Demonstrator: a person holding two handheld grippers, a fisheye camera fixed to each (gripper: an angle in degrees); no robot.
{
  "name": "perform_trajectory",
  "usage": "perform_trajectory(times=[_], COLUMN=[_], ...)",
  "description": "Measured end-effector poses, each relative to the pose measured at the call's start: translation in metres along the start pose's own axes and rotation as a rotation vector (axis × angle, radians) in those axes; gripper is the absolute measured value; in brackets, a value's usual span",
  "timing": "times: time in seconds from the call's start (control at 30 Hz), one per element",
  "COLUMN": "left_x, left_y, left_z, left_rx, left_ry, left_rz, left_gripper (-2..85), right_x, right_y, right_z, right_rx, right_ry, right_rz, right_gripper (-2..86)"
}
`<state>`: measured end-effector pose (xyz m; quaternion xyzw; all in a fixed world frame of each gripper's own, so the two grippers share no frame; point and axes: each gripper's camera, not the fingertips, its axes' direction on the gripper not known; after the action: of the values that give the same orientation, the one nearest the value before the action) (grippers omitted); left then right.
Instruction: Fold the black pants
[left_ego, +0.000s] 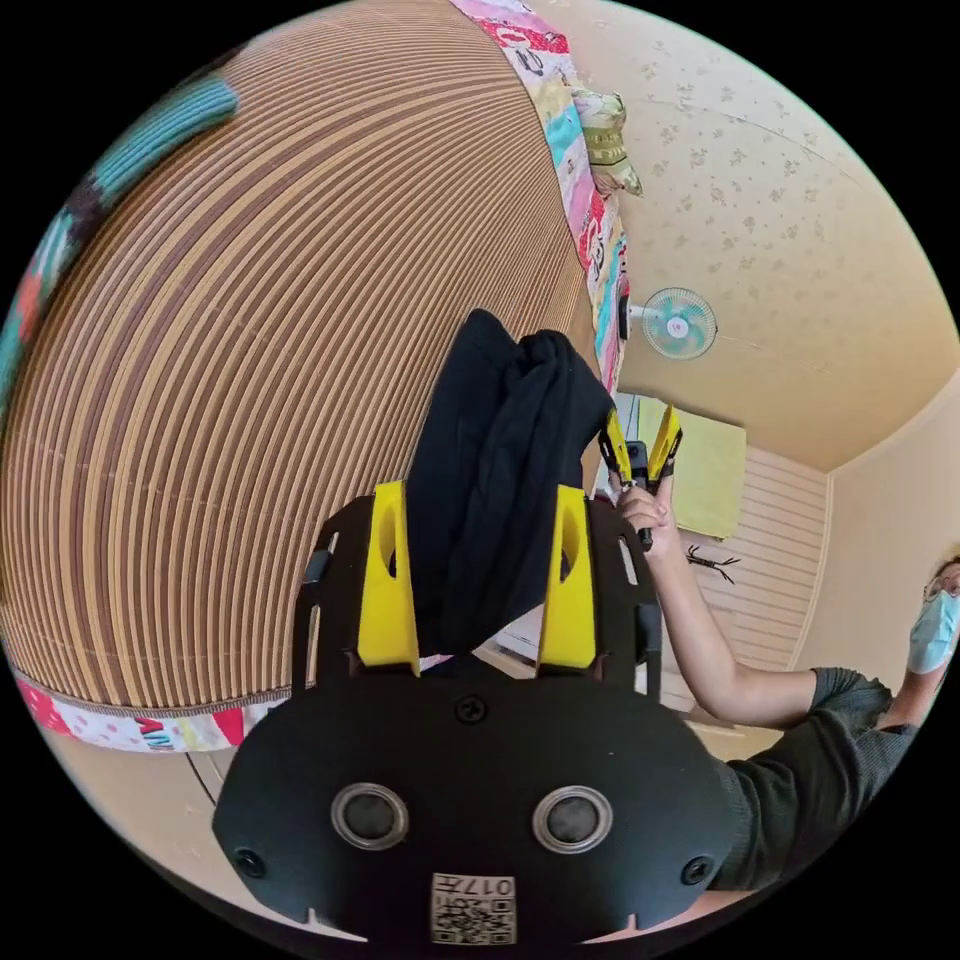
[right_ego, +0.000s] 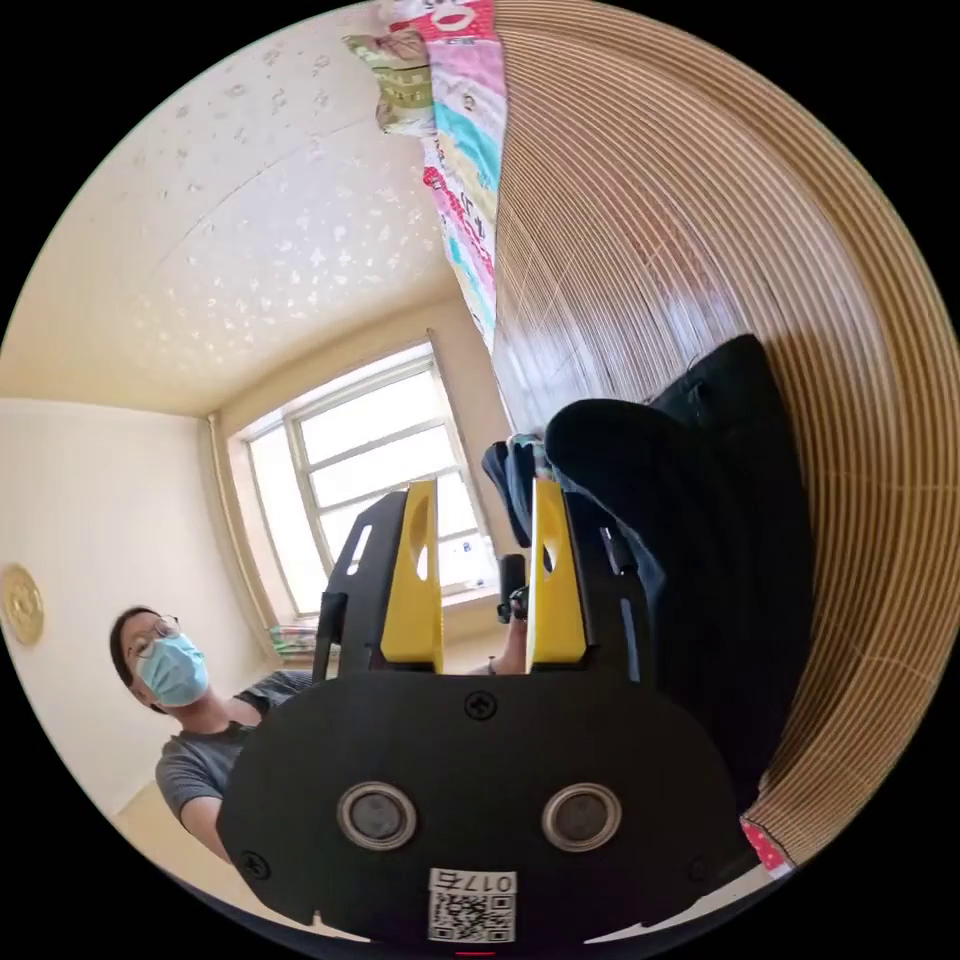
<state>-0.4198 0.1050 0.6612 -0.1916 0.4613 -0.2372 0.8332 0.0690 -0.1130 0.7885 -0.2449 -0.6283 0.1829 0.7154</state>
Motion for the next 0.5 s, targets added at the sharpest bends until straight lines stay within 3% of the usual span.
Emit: perform_trajectory(times=[0.13,0.23,0.4,0.5], left_x=[0.016,0.018,0.008,-0.007], left_y=[-0.025,-0.038,-0.053,-0.061], left_z=[0.028,0.041,0.048,0.048], left_rx=[-0.119,-0.154,-0.198,-0.245], left_ry=[-0.124,-0.165,-0.1,-0.018], left_rz=[0.077,0.094,0.079,0.033], left_gripper=[24.2,24.3,22.7,21.8], right_x=[-0.01,0.003,0.032,0.042], right_y=[0.027,0.043,0.056,0.063], right_z=[0.002,0.023,0.066,0.068], right_rx=[-0.026,-0.08,-0.225,-0.179], right_ry=[0.441,0.613,0.557,0.527], right_rz=[-0.024,-0.023,-0.002,0.008], right_gripper=[17.1,19.7,23.8,24.9])
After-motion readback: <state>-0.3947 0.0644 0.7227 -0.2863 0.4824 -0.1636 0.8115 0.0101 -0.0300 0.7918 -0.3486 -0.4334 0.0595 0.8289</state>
